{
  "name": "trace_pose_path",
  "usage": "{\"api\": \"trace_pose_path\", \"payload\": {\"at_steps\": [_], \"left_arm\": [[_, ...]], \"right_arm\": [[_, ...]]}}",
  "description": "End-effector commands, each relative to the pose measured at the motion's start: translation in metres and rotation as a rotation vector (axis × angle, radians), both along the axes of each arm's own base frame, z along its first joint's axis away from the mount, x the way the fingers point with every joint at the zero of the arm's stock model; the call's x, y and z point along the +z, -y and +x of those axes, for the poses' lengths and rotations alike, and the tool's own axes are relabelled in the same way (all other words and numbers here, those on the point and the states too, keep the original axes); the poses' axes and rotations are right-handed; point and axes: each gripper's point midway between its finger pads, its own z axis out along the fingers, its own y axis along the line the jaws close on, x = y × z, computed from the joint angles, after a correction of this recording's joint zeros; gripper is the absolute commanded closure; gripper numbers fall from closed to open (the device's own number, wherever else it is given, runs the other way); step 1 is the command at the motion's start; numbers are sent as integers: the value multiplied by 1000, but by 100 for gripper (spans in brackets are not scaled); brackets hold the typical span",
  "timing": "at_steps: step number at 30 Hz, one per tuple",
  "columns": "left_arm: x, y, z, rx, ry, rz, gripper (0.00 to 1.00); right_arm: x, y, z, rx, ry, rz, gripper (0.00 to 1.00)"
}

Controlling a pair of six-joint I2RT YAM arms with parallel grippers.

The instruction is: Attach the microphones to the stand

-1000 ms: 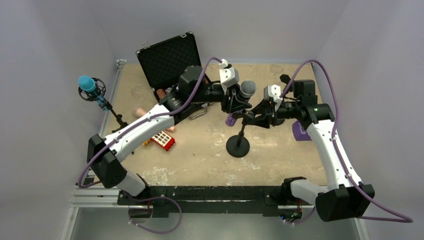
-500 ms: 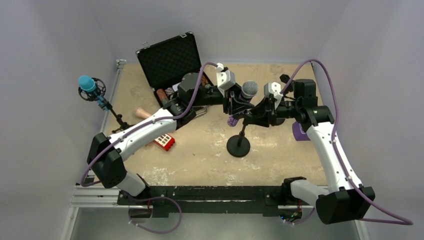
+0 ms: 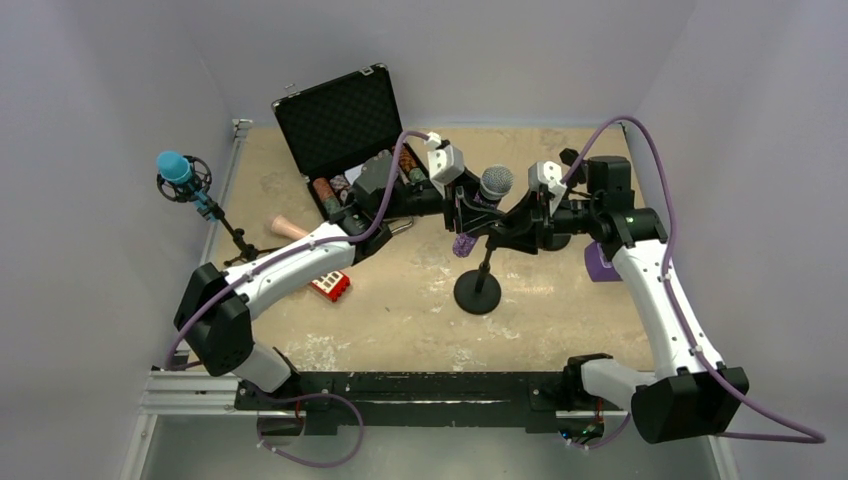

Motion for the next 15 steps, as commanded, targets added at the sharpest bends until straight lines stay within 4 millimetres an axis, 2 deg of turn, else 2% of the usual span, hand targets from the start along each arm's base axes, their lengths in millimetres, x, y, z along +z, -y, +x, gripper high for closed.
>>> {"api": "trace_pose_path", "payload": {"at_steps": [1, 3, 4, 6, 9, 11, 15], "left_arm": [[13, 7, -13, -68, -11, -69, 100], [12, 7, -13, -67, -13, -69, 100], [12, 6, -12, -61, -14, -69, 100], [12, 2, -11, -37, -14, -69, 100], [10, -5, -9, 7, -23, -61, 80], [14, -10, -9, 30, -23, -65, 62], [17, -17, -8, 74, -37, -66, 40]], "right_arm": [[7, -2, 3, 2, -24, 6, 86], [9, -2, 1, 11, -27, 12, 61], [11, -2, -1, 14, -22, 15, 52], [12, -2, -3, 6, -12, 15, 40], [13, -1, -2, -9, -4, 18, 33], [13, -1, -3, -12, -2, 17, 31], [15, -1, -2, -16, -5, 17, 30]]}}
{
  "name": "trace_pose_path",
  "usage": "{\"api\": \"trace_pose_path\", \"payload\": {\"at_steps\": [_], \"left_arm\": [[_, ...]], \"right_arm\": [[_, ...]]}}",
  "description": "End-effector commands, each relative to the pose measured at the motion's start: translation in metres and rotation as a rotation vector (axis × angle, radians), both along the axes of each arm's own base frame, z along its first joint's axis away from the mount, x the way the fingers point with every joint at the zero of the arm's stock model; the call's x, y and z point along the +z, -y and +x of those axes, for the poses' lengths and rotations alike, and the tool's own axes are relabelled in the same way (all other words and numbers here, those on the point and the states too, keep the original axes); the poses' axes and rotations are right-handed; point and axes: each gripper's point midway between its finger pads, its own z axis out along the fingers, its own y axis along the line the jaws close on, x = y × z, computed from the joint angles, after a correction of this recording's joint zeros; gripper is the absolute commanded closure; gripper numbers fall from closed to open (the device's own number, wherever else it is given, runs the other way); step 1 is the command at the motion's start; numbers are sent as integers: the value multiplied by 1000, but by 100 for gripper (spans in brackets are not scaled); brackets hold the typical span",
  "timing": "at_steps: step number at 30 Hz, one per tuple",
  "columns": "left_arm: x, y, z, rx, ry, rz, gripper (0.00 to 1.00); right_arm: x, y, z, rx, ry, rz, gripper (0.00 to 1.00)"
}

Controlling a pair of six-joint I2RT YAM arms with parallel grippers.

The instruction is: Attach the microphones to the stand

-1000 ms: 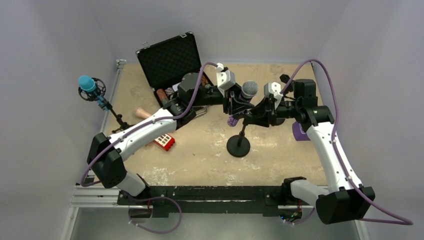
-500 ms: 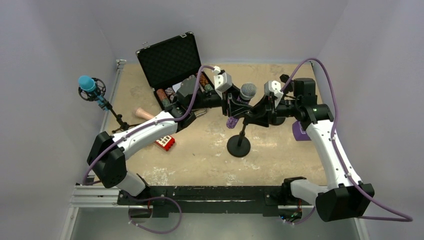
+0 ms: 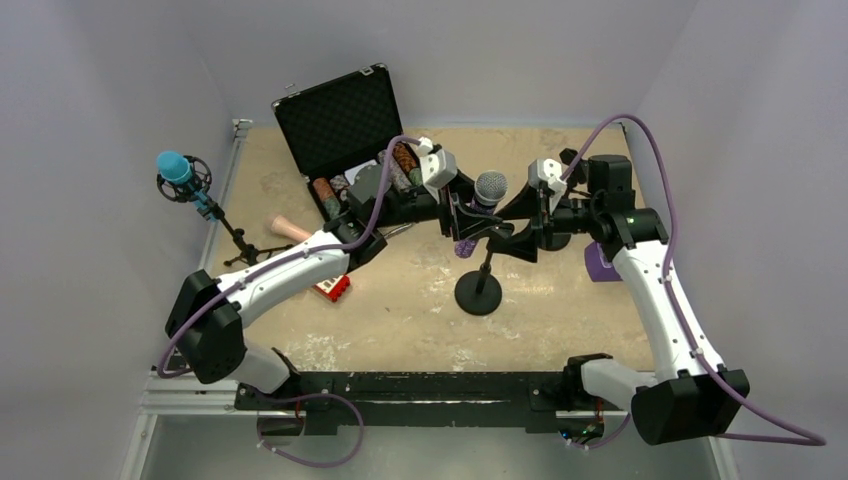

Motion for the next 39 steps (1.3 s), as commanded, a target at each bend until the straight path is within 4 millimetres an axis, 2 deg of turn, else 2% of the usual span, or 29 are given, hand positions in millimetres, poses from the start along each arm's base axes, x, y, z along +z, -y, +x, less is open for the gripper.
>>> {"api": "trace_pose_path", "payload": {"at_steps": [1, 6, 11, 14, 17, 18, 22, 29, 31, 39], "left_arm": [[19, -12, -5, 51, -8, -33, 36], [30, -26, -6, 106, 12, -42, 19], [33, -48, -12, 162, 62, -10, 15], [27, -69, -15, 234, 81, 14, 12], [12, -94, -21, 318, 59, 42, 8], [12, -106, -24, 351, 56, 35, 6], [-8, -138, -39, 422, 18, 51, 2], [-39, -181, -62, 510, -64, 67, 2], [-53, -190, -67, 525, -97, 84, 2], [-75, -204, -72, 567, -161, 61, 2]], "right_arm": [[12, 0, 0, -4, 27, 11, 29], [21, 1, -2, -6, 45, 1, 26], [28, 8, -1, -26, 71, -15, 24], [31, 15, 1, -47, 74, -3, 24], [27, 25, 2, -80, 92, -5, 23], [24, 28, 2, -92, 93, -6, 23], [10, 38, 0, -124, 112, -16, 23], [-40, 39, -1, -83, 157, -41, 23], [-50, 39, 2, -77, 161, -40, 23], [-76, 24, 7, 39, 187, -4, 28]]}}
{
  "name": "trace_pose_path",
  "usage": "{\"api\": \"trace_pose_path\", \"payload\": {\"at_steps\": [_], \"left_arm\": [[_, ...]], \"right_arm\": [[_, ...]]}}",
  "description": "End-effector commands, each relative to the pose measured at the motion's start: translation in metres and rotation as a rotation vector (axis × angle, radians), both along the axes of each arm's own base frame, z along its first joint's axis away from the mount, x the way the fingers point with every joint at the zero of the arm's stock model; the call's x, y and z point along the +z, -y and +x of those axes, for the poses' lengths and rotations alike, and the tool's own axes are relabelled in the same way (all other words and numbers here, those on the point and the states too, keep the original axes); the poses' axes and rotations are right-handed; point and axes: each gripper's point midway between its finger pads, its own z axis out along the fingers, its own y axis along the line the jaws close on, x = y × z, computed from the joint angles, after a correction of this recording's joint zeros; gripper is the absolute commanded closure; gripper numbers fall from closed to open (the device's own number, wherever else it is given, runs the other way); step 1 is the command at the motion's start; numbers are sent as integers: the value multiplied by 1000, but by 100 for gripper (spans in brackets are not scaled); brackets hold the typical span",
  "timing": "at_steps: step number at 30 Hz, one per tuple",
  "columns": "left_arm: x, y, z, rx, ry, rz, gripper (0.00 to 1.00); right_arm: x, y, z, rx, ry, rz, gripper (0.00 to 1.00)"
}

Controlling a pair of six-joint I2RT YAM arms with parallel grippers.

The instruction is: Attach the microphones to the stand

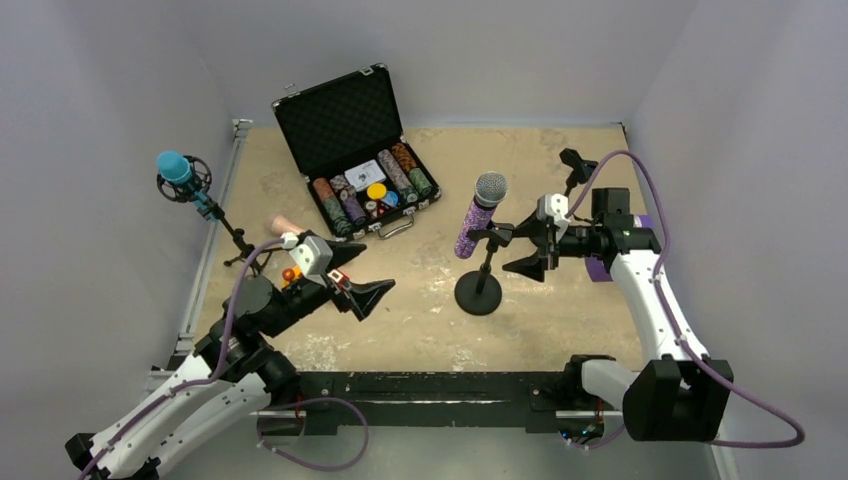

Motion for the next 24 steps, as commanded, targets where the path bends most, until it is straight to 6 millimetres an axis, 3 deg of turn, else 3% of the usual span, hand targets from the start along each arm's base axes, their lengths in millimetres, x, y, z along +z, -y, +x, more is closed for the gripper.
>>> {"api": "trace_pose_path", "payload": {"at_steps": [1, 11, 15, 19, 24], "left_arm": [[-15, -4, 6, 48, -59, -16, 2], [-19, -4, 8, 53, -61, 0, 2], [-21, -5, 7, 53, -64, 6, 2], [-20, -7, 6, 58, -62, 4, 2], [-13, -11, 5, 67, -46, 9, 3]], "right_arm": [[-3, -15, 5, 96, 92, 39, 28], [-23, -46, 9, 156, 20, 60, 42], [-21, -51, 8, 182, -34, 82, 62], [-18, -51, 5, 207, -43, 89, 100], [7, -53, 26, 181, 4, 73, 100]]}}
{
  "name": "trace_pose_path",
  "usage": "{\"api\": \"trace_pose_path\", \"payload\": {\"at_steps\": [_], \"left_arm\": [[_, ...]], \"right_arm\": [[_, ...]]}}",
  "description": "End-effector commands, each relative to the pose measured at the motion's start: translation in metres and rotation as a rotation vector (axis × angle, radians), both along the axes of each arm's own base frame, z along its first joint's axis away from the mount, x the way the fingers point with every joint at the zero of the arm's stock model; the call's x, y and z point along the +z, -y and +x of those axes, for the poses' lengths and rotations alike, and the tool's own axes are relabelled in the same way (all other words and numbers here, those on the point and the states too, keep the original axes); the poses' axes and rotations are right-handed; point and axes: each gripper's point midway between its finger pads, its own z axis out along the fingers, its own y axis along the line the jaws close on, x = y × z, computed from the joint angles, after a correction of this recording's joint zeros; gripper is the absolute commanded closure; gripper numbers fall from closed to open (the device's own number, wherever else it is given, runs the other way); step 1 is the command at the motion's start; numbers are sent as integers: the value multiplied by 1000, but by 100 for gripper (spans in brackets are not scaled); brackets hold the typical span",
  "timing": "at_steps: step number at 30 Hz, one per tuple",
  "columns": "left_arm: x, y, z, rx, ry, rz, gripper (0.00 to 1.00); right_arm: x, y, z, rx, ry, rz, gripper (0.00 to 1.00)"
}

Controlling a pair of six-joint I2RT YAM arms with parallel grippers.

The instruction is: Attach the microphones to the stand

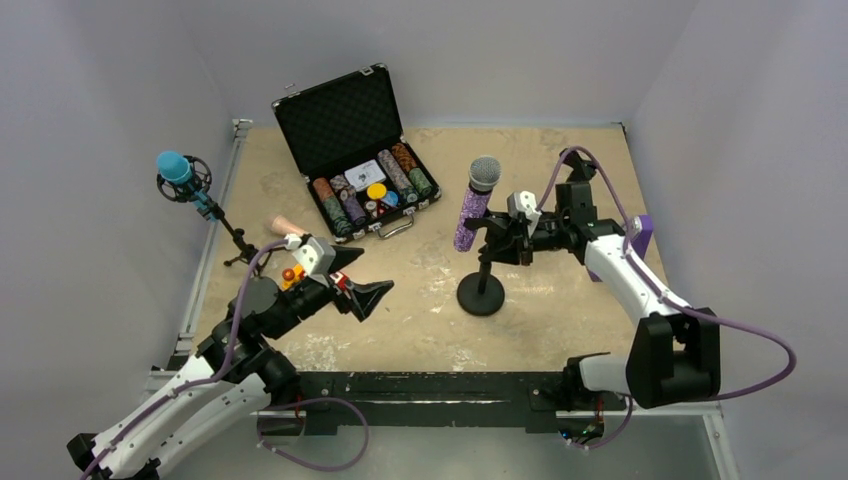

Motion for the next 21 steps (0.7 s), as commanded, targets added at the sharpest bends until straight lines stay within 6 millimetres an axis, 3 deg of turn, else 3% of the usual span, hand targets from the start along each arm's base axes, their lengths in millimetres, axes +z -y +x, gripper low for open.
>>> {"api": "trace_pose_path", "payload": {"at_steps": [1, 12, 16, 21], "left_arm": [[14, -6, 0, 23, 19, -7, 2], [15, -15, 4, 75, -8, 14, 3], [17, -18, 10, 109, -5, 27, 3], [17, -18, 15, 121, -6, 58, 2]], "right_arm": [[46, -6, 25, -8, 66, 23, 100], [132, -21, 172, -386, 202, 91, 100], [144, -24, 230, -565, 202, 130, 100], [149, -30, 288, -756, 241, 146, 100]]}}
